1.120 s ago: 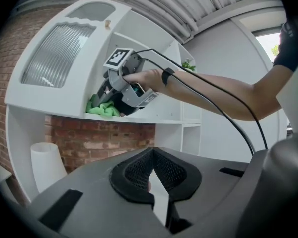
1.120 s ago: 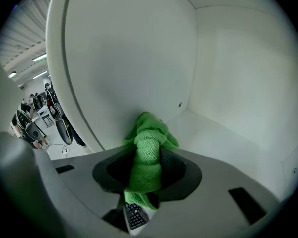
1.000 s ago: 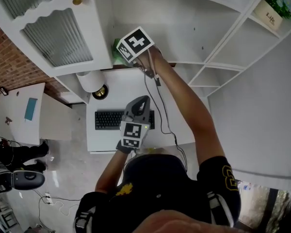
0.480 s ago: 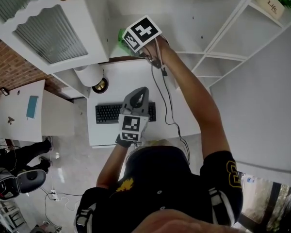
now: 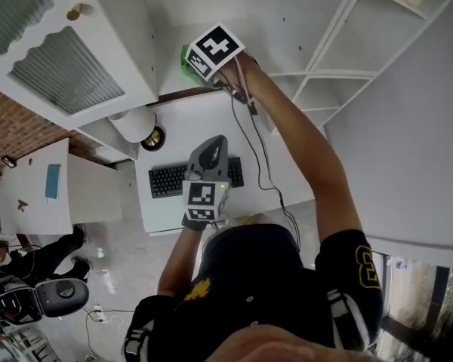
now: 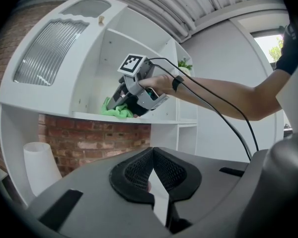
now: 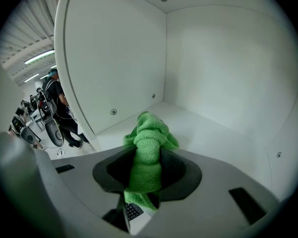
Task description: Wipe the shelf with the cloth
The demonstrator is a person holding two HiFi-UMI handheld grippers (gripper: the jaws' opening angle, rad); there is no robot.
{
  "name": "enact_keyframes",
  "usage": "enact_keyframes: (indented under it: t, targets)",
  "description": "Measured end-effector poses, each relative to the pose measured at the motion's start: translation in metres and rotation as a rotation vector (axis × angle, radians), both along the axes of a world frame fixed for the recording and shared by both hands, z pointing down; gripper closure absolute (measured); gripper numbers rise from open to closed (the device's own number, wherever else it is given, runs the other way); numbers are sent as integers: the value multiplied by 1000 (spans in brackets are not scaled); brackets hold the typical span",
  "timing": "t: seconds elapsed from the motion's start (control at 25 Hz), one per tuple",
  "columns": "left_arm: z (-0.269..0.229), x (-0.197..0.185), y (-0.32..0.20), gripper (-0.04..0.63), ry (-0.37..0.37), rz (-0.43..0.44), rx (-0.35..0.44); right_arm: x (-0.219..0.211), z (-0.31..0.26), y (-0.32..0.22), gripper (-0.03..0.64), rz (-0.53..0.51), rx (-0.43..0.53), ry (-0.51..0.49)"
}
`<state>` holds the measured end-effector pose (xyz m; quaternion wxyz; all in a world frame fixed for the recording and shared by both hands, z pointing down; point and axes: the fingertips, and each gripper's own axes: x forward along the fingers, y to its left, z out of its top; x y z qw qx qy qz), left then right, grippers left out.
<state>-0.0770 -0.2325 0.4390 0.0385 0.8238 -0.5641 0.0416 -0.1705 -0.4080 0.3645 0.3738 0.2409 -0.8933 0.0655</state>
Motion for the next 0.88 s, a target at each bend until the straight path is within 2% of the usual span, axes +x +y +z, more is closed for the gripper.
enact_keyframes:
  t: [0.88]
  targets:
    - [2,13,0,577,-6,43,-7,42,-1,-15,491,81,-2,1]
